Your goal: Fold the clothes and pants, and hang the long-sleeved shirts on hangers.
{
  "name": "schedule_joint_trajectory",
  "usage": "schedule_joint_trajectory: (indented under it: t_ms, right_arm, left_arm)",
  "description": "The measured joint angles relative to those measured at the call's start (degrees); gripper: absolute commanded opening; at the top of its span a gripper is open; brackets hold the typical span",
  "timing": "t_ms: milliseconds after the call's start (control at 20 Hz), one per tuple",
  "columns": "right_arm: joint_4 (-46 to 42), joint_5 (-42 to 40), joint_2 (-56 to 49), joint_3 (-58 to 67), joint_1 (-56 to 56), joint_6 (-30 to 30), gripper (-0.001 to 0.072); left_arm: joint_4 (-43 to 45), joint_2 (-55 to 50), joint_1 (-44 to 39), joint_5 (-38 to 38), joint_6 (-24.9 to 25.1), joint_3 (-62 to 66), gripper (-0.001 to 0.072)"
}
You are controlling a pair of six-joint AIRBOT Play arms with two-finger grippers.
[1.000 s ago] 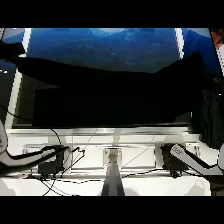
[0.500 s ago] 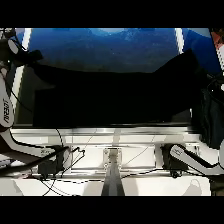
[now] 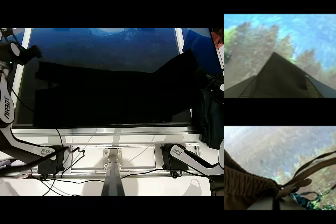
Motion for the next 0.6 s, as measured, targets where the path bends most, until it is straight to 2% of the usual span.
schedule_joint_trajectory:
  t_ms: [50,100,150,300,400,600]
  right_arm:
    - [0.0,0.0,0.0,0.0,0.0,0.0,0.0027]
    - [0.0,0.0,0.0,0.0,0.0,0.0,0.0027]
    - [-0.1,0.0,0.0,0.0,0.0,0.0,0.0027]
    - [-0.2,0.0,0.0,0.0,0.0,0.0,0.0027]
    - [-0.3,0.0,0.0,0.0,0.0,0.0,0.0027]
    - [-0.3,0.0,0.0,0.0,0.0,0.0,0.0027]
  left_arm:
    - [0.0,0.0,1.1,-1.4,-1.2,0.0,0.0693]
    - [0.0,-0.1,2.4,-3.3,-2.3,0.0,0.0615]
    - [0.0,-0.2,3.7,-5.4,-2.8,0.0,0.0570]
    - [-0.5,-0.8,7.9,-12.0,-3.8,-0.3,0.0566]
    - [-3.6,-1.4,10.4,-15.0,-2.4,-1.2,0.0566]
    - [-9.8,-3.7,13.0,-16.0,0.4,-2.5,0.0565]
